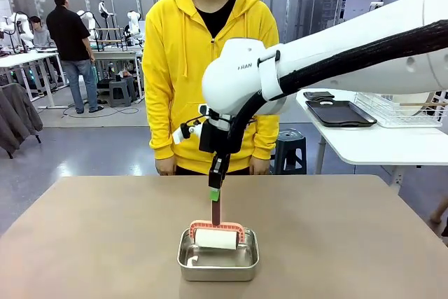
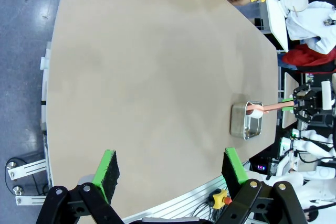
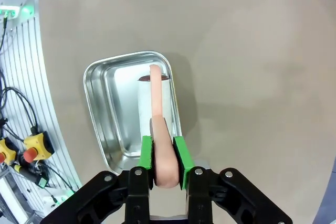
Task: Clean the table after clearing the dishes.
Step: Place the Lint Roller back on top of the Airtight Container.
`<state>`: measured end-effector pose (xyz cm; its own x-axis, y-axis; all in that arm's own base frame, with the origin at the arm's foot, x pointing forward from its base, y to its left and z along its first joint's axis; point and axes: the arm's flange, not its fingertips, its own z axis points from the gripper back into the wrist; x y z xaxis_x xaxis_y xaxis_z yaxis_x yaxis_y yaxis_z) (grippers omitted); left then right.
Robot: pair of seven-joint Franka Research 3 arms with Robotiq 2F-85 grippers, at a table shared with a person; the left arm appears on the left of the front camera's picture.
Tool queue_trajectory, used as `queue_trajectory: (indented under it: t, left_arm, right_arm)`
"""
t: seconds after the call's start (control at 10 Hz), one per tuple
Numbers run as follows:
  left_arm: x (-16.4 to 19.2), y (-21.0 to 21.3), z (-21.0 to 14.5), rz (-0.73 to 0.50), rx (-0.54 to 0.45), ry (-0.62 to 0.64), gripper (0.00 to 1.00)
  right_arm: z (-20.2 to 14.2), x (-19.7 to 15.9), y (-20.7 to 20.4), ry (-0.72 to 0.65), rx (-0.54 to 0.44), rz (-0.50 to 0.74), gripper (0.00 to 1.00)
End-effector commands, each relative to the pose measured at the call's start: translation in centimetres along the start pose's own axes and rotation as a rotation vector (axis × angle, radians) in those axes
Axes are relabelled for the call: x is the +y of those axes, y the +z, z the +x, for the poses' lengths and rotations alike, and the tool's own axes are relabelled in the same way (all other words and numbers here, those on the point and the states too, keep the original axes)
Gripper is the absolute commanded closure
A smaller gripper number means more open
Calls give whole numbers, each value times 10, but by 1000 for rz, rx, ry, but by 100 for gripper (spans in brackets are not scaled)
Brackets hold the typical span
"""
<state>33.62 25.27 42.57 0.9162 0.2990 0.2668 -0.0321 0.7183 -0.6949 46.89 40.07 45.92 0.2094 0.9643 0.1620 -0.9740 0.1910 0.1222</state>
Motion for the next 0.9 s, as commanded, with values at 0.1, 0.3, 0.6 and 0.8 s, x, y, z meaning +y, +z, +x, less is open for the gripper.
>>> queue_trajectory:
  t: [0.1,0.3,0.6,0.8]
  left_arm:
    - [-1,2,-1,-6,0,1,0]
    - [-1,2,-1,-6,0,1,0]
    - [-1,2,-1,-6,0,1,0]
    - [-1,2,-1,-6,0,1,0]
  right_arm:
    - [-2,-9,-19,11,23,15,78]
    - [-9,-20,-25,74,-3,18,78]
    - [-12,-37,-30,73,-5,47,78]
    - [-12,-38,-27,73,7,29,78]
